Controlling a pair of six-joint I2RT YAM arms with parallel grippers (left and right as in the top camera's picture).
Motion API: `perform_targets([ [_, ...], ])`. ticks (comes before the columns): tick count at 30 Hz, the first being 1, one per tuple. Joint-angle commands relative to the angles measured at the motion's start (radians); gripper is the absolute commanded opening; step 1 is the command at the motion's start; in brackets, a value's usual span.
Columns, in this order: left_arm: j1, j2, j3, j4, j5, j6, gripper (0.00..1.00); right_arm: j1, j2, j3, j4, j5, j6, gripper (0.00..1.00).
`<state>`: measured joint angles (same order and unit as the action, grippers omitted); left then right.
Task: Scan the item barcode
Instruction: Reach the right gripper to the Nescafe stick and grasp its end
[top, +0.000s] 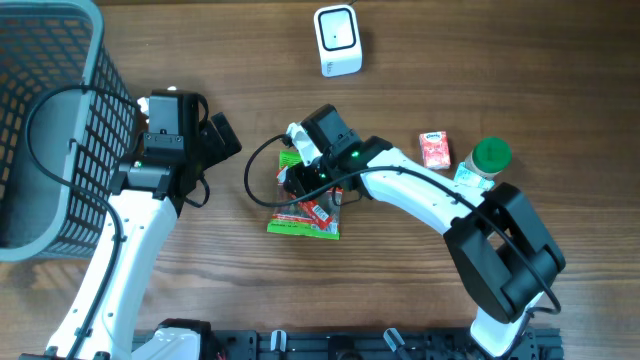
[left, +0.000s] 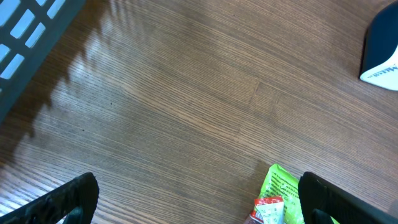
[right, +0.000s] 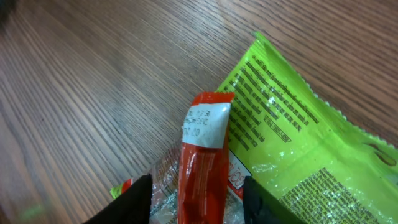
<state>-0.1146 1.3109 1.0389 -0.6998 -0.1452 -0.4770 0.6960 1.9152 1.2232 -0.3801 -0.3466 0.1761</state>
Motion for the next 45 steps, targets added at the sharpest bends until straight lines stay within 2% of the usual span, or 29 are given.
perform_targets([
  [1,0.006,0.001,0.008,0.001,-0.010,0.002,1.00,0.003,0.025,-0.008,-0.008,0.018,0.082,0.44],
  [6,0.006,0.001,0.008,0.001,-0.010,0.002,1.00,0.003,0.026,-0.008,-0.033,0.010,0.097,0.43],
  [10,0.006,0.001,0.008,0.001,-0.010,0.002,1.00,0.003,0.026,-0.008,-0.048,0.011,0.142,0.36],
  [17,0.006,0.001,0.008,0.001,-0.010,0.002,1.00,0.003,0.027,-0.053,-0.037,-0.021,0.168,0.36],
  [18,0.006,0.001,0.008,0.001,-0.010,0.002,1.00,0.003,0.027,-0.053,-0.032,-0.023,0.168,0.31],
  [20,0.006,0.001,0.008,0.001,-0.010,0.002,1.00,0.002,0.027,-0.052,-0.024,-0.031,0.165,0.11],
  [21,0.006,0.001,0.008,0.001,-0.010,0.002,1.00,-0.002,0.025,-0.049,-0.026,-0.031,0.164,0.08],
  [26,0.006,0.001,0.008,0.001,-0.010,0.002,1.00,-0.070,-0.081,-0.022,-0.055,-0.032,0.154,0.06],
  [28,0.006,0.001,0.008,0.001,-0.010,0.002,1.00,-0.096,-0.147,-0.022,-0.077,-0.023,0.106,0.04],
  [33,0.006,0.001,0.008,0.001,-0.010,0.002,1.00,-0.088,-0.177,-0.027,-0.130,0.136,0.090,0.04],
  [36,0.006,0.001,0.008,0.001,-0.010,0.002,1.00,-0.045,-0.172,-0.042,-0.146,0.313,0.113,0.04],
  [42,0.006,0.001,0.008,0.001,-0.010,0.002,1.00,0.120,-0.166,-0.045,-0.167,0.714,0.201,0.04],
  [45,0.006,0.001,0.008,0.001,-0.010,0.002,1.00,0.216,-0.136,-0.045,-0.181,0.901,0.199,0.04],
])
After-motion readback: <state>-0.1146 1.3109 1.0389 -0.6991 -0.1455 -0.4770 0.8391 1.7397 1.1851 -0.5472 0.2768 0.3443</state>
